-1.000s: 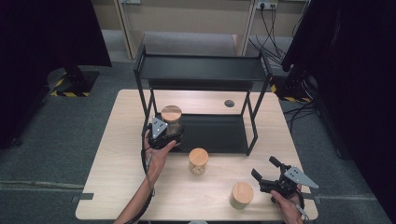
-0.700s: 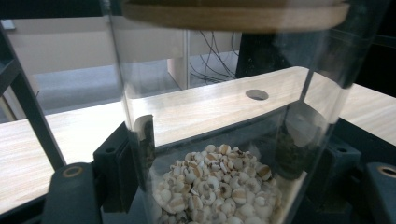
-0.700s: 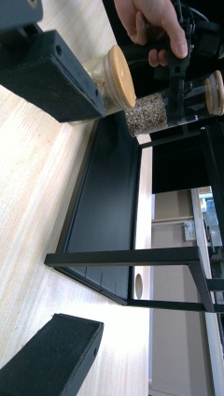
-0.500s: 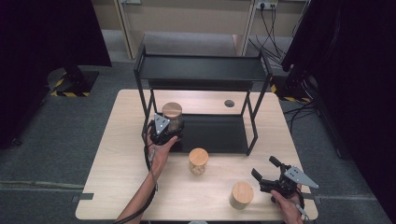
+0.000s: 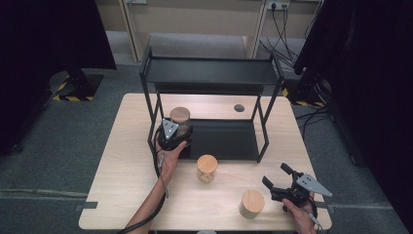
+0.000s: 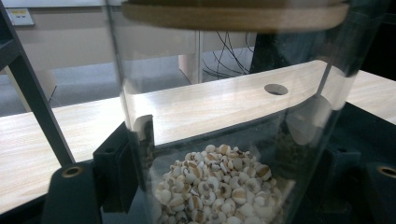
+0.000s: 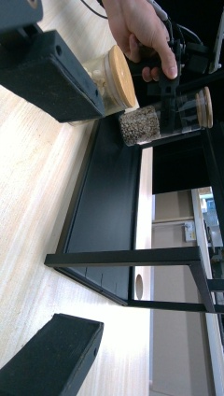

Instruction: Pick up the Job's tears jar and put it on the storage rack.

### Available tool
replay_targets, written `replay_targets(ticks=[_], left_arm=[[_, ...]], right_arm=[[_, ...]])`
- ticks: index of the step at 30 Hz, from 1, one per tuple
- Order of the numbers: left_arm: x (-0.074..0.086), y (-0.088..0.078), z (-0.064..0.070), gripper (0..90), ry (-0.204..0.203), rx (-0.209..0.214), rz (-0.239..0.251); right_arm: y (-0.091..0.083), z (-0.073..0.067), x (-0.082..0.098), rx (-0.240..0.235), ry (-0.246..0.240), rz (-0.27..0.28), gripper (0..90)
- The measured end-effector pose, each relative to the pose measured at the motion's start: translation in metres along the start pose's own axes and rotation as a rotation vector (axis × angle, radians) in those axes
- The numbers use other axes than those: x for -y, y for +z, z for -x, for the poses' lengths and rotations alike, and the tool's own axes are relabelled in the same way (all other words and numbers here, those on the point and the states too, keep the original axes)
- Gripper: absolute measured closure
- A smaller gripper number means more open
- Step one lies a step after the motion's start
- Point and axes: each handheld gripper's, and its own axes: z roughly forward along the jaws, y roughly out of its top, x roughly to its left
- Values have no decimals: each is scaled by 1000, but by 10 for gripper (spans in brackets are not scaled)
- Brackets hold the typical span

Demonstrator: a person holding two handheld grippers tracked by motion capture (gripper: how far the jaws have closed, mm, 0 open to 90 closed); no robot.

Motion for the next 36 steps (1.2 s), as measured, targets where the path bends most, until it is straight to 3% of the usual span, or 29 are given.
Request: replay_targets(ticks=[10, 24, 29, 36], left_arm=[[5, 9, 3, 254, -8, -10, -15], [9, 8, 7, 246, -8, -35, -13], [6, 2, 12, 88, -38, -68, 6], [3, -4, 11, 25, -41, -67, 0]], right_arm=[[0, 0, 0, -2, 3, -1, 13], [0, 0, 0, -6, 0, 0, 13], [0, 0, 0, -7, 0, 1, 13], [0, 0, 0, -7, 0, 0, 13]])
